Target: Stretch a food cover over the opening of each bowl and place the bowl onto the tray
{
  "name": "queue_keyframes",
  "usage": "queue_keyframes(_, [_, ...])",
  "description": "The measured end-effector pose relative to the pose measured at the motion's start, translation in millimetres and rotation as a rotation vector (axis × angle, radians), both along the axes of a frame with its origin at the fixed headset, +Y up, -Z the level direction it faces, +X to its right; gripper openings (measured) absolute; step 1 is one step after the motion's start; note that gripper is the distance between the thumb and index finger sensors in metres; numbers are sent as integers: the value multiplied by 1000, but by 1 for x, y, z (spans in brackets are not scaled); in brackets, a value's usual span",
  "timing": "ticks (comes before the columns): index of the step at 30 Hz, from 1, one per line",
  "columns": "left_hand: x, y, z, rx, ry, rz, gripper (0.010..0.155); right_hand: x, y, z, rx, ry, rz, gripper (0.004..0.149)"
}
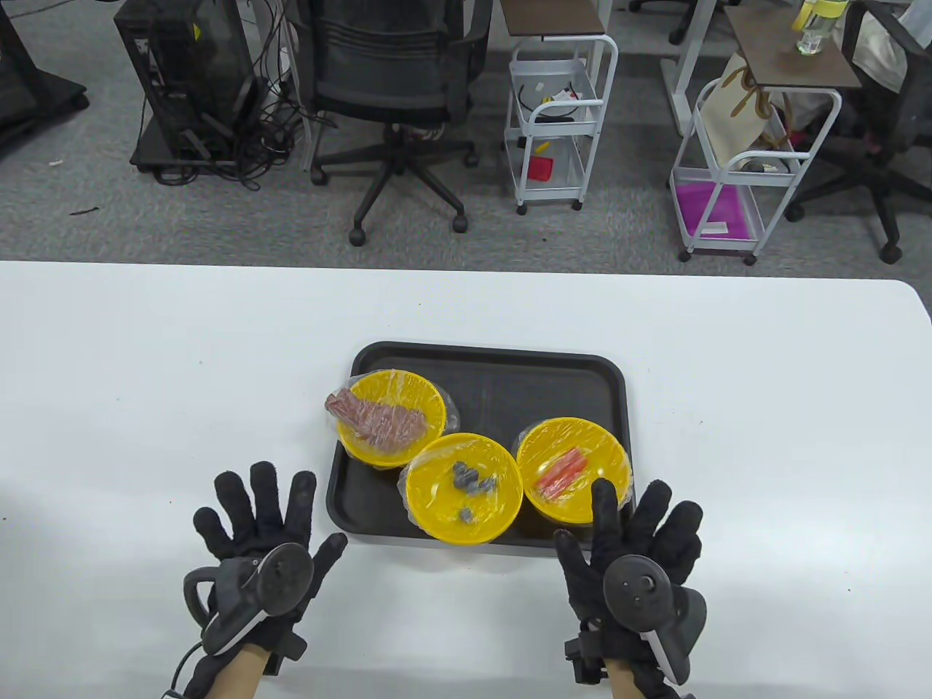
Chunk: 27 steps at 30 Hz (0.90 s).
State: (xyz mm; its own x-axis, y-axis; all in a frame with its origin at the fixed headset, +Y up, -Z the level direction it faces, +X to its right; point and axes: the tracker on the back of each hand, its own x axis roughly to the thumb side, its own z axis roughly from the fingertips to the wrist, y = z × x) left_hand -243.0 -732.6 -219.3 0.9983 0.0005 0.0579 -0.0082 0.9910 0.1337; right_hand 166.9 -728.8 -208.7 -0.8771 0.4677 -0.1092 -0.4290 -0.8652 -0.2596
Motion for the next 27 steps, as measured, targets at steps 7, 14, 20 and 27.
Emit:
queue_keyframes(7, [-2, -3, -1, -11, -17, 112, 82, 1, -1, -1, 11, -20, 15, 78])
queue_keyframes(14, [-1, -5, -4, -33, -31, 137, 81, -3, -3, -3, -8, 28, 21, 78])
queue_keyframes(20, [3, -9, -6, -74, -46, 138, 81, -9, 2, 1, 25, 96, 3, 78])
queue_keyframes(27, [2, -11, -7, -109, -71, 202, 81, -15, 3, 4, 31, 148, -5, 78])
